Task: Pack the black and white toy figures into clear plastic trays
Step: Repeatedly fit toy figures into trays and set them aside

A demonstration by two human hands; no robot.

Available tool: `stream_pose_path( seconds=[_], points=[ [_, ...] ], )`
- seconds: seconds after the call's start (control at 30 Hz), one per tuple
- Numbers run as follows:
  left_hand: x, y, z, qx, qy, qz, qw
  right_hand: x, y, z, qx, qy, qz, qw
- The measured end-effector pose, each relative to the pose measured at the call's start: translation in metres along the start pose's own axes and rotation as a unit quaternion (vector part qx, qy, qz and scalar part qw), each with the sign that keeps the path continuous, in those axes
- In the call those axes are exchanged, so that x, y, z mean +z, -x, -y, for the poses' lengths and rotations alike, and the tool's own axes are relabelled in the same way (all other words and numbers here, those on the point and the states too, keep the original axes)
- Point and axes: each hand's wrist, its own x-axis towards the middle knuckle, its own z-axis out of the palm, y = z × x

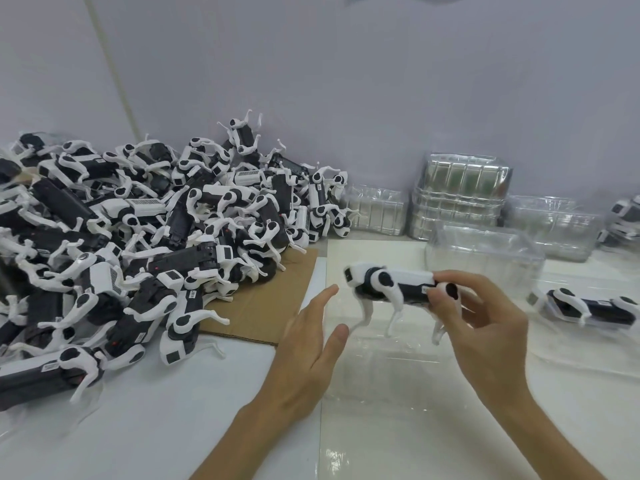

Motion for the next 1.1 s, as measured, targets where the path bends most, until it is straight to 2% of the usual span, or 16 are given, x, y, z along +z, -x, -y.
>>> stream_pose_path(
  seconds=[0.1,0.17,0.5,0.73,0.83,0.97,1.1],
  points=[
    [0.000,0.000,-0.001,-0.006,0.008,-0.008,1.000,0.001,0.001,-0.002,-0.017,0.063,0.027,0.997],
    [0.000,-0.001,-0.002,0.002,0.007,-0.010,1.000,-0.001,-0.001,-0.004,0.004,0.083,0.036,0.996],
    [-0.004,-0.001,-0.008,0.026,-0.033,-0.004,0.999,-0.009,-0.011,-0.006,0.068,0.104,0.049,0.991],
    [-0.003,-0.003,-0.005,0.033,-0.039,0.011,0.999,-0.017,-0.016,-0.001,0.047,0.124,0.186,0.974],
    [-0.001,-0.004,-0.003,0.030,-0.039,0.017,0.999,-0.019,-0.017,-0.002,0.049,0.107,0.195,0.974],
    [-0.001,-0.005,-0.002,0.019,-0.045,0.012,0.999,-0.019,-0.016,-0.008,0.053,0.168,0.227,0.958],
    [-0.003,-0.006,-0.005,0.019,-0.061,0.008,0.998,-0.020,-0.016,-0.013,0.069,0.170,0.231,0.955]
  ],
)
